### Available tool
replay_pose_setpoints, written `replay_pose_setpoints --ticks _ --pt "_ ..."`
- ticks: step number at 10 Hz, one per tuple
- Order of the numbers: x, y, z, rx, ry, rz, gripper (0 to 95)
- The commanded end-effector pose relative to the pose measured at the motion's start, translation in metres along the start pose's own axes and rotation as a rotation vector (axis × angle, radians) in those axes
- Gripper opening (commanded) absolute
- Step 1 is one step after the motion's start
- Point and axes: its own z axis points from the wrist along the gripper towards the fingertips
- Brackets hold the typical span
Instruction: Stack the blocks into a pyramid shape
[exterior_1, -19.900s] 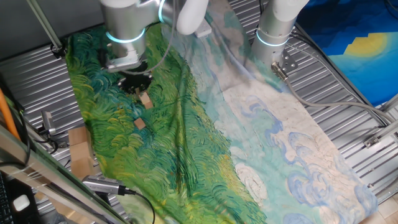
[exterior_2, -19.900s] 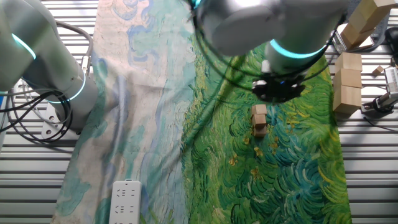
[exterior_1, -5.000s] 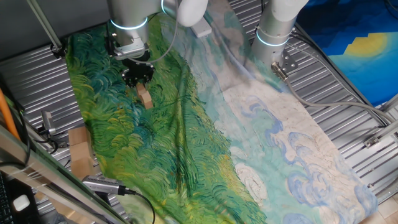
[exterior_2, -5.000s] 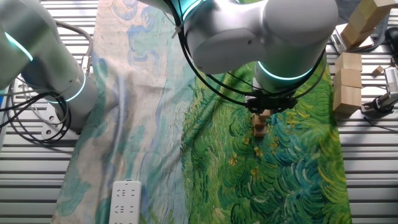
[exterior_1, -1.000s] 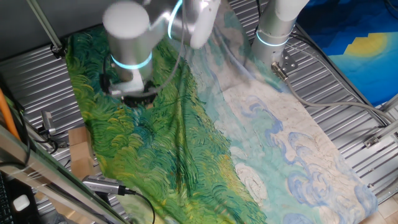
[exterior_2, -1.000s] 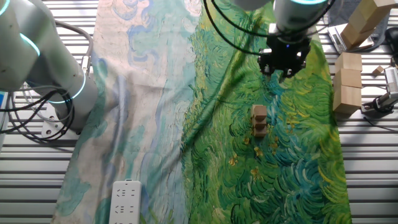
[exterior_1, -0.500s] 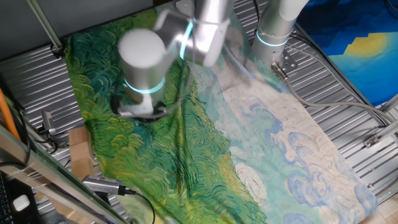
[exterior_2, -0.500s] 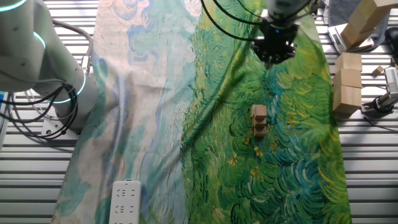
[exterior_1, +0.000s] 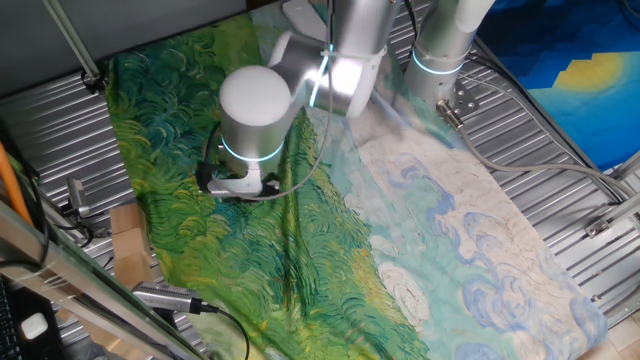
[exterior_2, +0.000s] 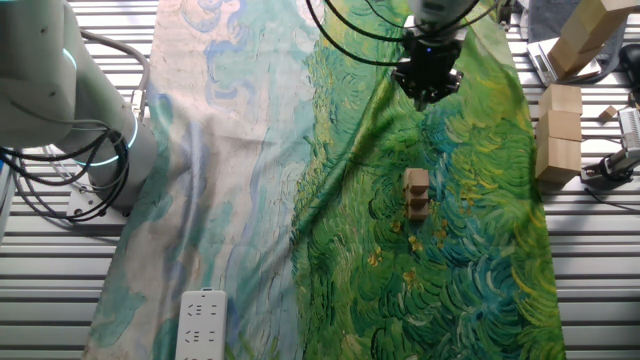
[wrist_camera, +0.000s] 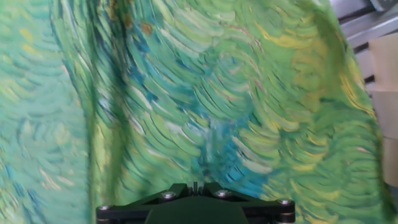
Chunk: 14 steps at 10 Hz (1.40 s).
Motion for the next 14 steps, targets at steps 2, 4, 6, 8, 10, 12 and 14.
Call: replay_pose_setpoints --ticks 2,4,6,8,10,12,14 --pt "0.04 -0.056 0.006 -0.022 -0.033 -0.13 0.0" --pt "0.054 -0.083 0.004 -0.024 -0.038 -0.194 0.0" --pt "0.067 -0.094 0.006 -0.024 -0.04 -0.234 0.0" --pt "0.082 -0.098 0.009 -0.033 -0.054 -0.269 0.0" --pt "0.108 -0.1 0.012 -0.037 -0.056 -0.342 0.0" --pt "0.122 -0.1 0.016 -0.046 -0.064 -0.365 0.0" --pt "0.113 -0.104 0.02 -0.206 -0.177 -0.211 0.0"
